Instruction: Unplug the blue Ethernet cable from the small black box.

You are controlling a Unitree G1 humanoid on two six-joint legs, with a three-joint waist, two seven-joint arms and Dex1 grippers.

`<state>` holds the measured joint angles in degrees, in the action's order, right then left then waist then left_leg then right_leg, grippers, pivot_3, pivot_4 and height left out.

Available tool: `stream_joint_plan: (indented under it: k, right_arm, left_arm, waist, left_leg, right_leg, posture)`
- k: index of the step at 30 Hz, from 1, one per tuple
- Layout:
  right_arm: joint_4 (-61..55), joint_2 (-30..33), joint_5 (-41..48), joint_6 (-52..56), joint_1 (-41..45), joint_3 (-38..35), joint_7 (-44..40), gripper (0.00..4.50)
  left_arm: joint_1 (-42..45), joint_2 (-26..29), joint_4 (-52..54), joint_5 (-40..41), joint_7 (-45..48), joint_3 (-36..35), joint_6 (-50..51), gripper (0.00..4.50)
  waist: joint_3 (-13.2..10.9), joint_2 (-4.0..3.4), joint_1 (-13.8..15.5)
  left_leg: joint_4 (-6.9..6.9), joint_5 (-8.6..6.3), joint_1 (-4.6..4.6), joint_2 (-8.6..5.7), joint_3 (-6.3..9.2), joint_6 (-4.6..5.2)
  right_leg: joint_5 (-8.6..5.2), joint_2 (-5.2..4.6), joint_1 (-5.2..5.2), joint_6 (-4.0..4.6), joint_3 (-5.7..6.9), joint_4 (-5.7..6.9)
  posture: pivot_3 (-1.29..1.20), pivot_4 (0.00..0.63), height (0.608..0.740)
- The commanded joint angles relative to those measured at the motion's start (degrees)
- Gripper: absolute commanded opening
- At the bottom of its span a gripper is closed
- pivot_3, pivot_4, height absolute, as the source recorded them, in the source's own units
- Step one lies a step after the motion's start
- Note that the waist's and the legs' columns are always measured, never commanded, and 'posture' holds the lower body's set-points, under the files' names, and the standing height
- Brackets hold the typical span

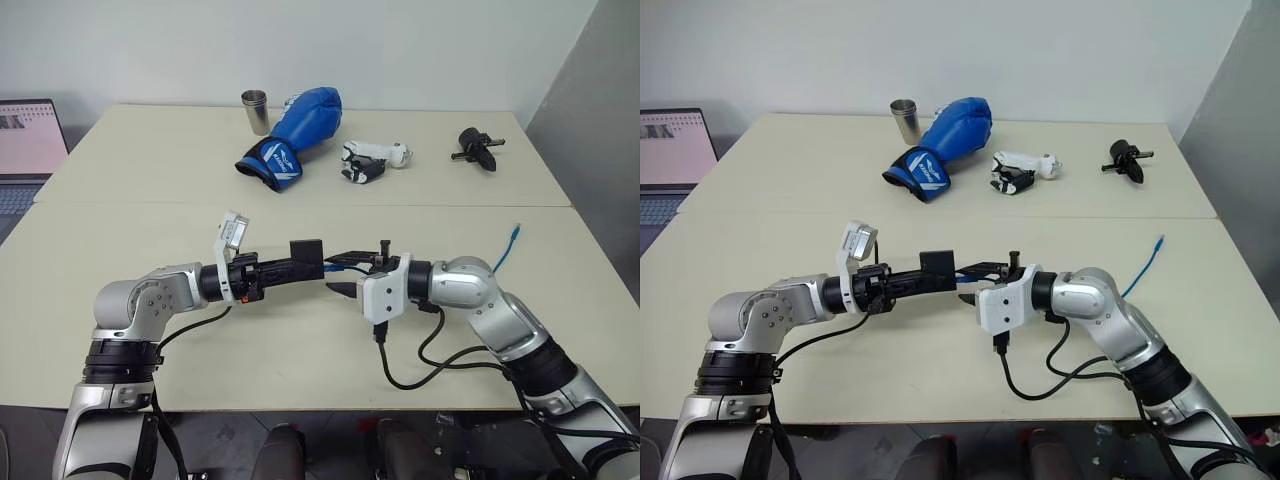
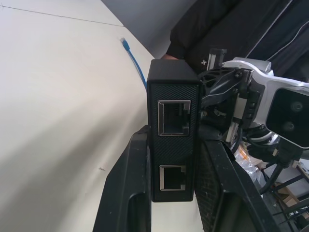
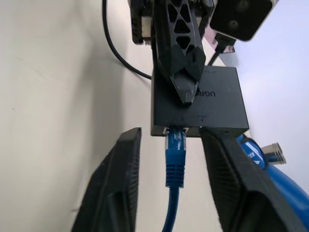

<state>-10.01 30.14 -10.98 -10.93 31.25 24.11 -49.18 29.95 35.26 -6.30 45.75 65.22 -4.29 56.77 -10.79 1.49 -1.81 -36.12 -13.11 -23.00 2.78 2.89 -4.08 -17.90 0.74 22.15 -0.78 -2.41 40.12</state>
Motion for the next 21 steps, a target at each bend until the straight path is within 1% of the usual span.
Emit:
stream_joint_plan:
  k: [1, 4, 6, 9, 11, 18, 21]
  right_arm:
    - [-10.4, 1.3, 10.1, 9.6, -2.4, -5.1, -3.5, 2.92]
    - [-14.4, -0.5, 17.8, 21.8, -4.1, -8.3, -2.4, 2.92]
    - [-15.5, -1.9, 21.3, 29.0, -4.1, -9.7, -1.2, 2.92]
    - [-15.3, -3.9, 31.0, 44.9, -4.1, -12.4, -0.4, 2.92]
    - [-14.9, -4.5, 35.2, 51.1, -4.0, -13.4, -0.3, 2.92]
    - [-12.1, -7.2, 44.3, 61.8, -2.4, -16.7, 1.0, 2.92]
    - [-10.6, -9.2, 47.4, 65.8, -1.6, -18.2, 3.2, 2.92]
  left_arm:
    - [1.5, 2.9, 1.6, -3.1, 5.0, 3.3, -4.0, 0.8]
    - [2.5, 4.4, 1.4, -5.1, 8.7, 5.3, -7.2, 0.8]
    - [2.8, 5.1, 1.6, -6.0, 10.8, 6.3, -8.5, 0.8]
    - [4.0, 5.8, 2.2, -6.5, 13.4, 7.2, -9.9, 0.8]
    - [4.6, 6.0, 2.2, -6.7, 14.5, 7.4, -10.3, 0.8]
    - [5.9, 6.0, 1.1, -7.2, 15.8, 7.0, -11.1, 0.8]
    - [5.5, 6.1, 1.7, -7.3, 15.9, 6.9, -11.1, 0.8]
  waist:
    - [0.0, 0.0, 0.0]
    - [0.0, 0.0, 0.0]
    - [0.0, 0.0, 0.0]
    - [0.0, -0.01, -0.1]
    - [0.0, -0.01, 0.0]
    - [0.0, -0.01, -0.1]
    - [0.0, -0.01, -0.1]
  left_leg:
    - [0.0, 0.0, 0.0, 0.0, 0.0, 0.0]
    - [0.01, 0.0, 0.01, 0.0, 0.01, 0.0]
    - [0.01, 0.0, 0.03, 0.01, 0.03, 0.0]
    - [0.01, 0.0, 0.06, 0.01, 0.02, 0.0]
    - [0.01, 0.0, 0.03, 0.0, 0.03, 0.0]
    - [0.01, -0.01, 0.01, -0.01, 0.0, 0.02]
    - [0.02, -0.01, 0.0, -0.01, 0.0, 0.02]
  right_leg:
    - [0.0, 0.0, -0.01, 0.0, 0.0, 0.0]
    - [0.0, 0.0, -0.01, 0.0, 0.01, 0.0]
    - [0.0, 0.0, -0.02, 0.0, 0.01, 0.02]
    - [0.0, 0.01, -0.01, 0.0, 0.0, 0.06]
    - [0.0, 0.01, -0.01, 0.01, 0.01, 0.06]
    - [-0.01, 0.01, 0.0, 0.0, 0.0, 0.0]
    - [-0.01, 0.01, 0.03, -0.01, 0.01, 0.0]
  posture:
    - [0.0, 0.15, 0.74]
    - [0.0, 0.15, 0.74]
    - [0.0, 0.15, 0.74]
    - [0.0, 0.15, 0.74]
    - [0.0, 0.15, 0.74]
    - [0.0, 0.15, 0.74]
    - [0.0, 0.15, 0.74]
